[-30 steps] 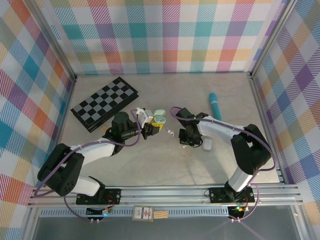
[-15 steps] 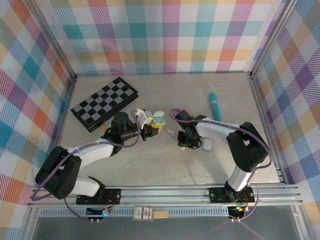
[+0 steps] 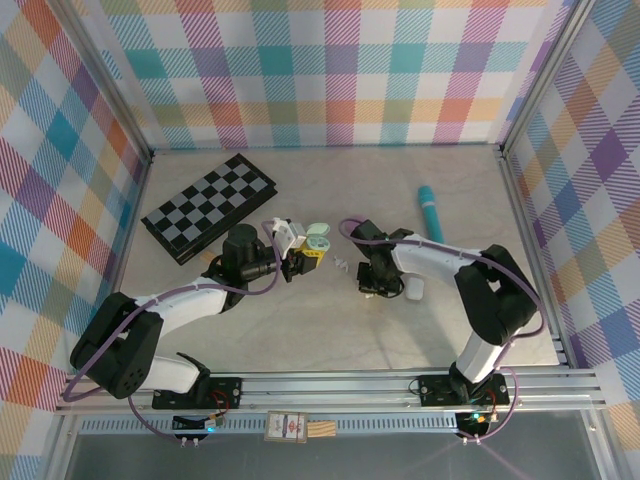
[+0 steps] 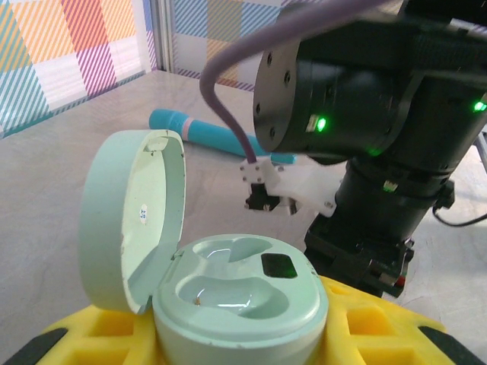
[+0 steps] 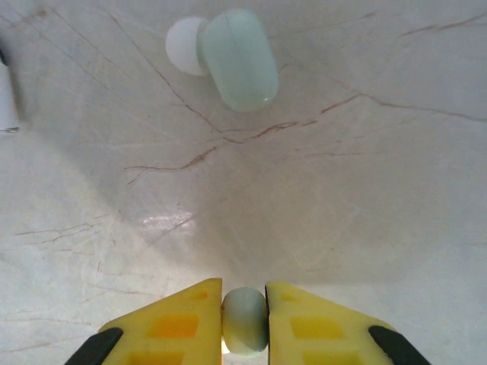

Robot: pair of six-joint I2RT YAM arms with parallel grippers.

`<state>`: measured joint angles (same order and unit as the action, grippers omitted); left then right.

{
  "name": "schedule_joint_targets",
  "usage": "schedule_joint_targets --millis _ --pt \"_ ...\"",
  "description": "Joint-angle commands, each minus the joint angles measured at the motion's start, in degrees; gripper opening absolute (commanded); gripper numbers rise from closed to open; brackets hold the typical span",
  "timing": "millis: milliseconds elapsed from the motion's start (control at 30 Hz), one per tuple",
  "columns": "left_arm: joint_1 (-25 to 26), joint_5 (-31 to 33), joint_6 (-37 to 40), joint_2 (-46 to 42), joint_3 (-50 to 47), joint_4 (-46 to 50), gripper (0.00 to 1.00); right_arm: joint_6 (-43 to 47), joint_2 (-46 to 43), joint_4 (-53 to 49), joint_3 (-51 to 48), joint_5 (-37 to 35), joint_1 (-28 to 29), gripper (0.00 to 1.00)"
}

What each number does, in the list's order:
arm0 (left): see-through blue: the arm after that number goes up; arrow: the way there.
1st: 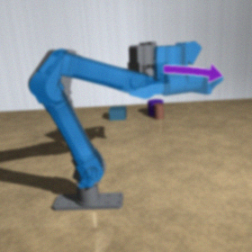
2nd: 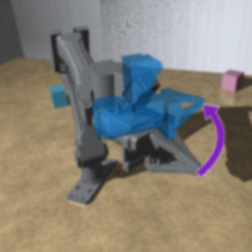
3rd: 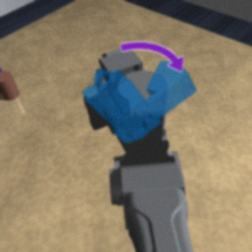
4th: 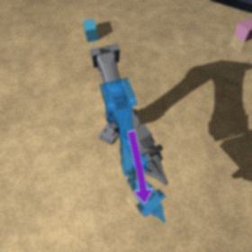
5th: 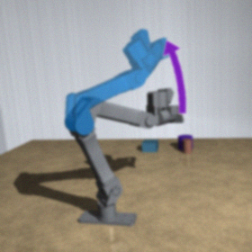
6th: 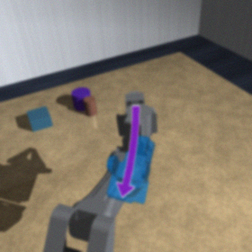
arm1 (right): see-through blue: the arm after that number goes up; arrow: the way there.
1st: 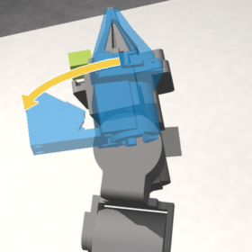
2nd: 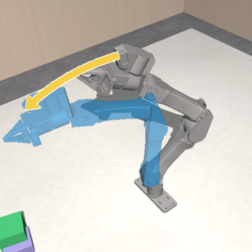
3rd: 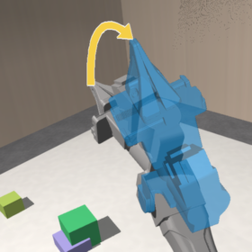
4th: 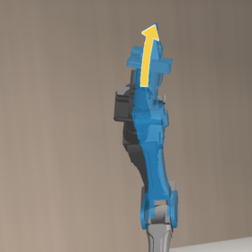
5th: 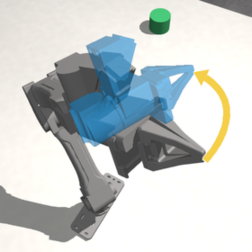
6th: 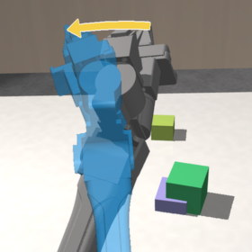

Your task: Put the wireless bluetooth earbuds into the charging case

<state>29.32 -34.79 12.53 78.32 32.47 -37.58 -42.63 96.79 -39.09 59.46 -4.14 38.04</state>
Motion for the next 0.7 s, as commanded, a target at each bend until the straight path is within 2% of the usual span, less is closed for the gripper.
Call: schedule_joint_targets --millis 0,267,467,667 --pt "0.26 0.5 2.05 0.96 -0.47 -1.12 0.34 1.8 -4.88 -4.54 4.7 -3.51 0.27 0.18" --pt "1.82 1.16 3.55 4.02 -0.56 -4.39 0.34 4.53 -10.83 -5.56 14.58 -5.1 2.94 0.18" --pt "3.59 0.24 2.48 5.45 -0.17 -8.82 0.34 7.76 -9.79 -5.51 22.44 -4.57 4.89 0.18" --pt "4.6 0.06 2.04 5.45 0.8 -9.53 0.34 9.2 -8.74 -5.43 25.85 -2.22 5.88 0.19"
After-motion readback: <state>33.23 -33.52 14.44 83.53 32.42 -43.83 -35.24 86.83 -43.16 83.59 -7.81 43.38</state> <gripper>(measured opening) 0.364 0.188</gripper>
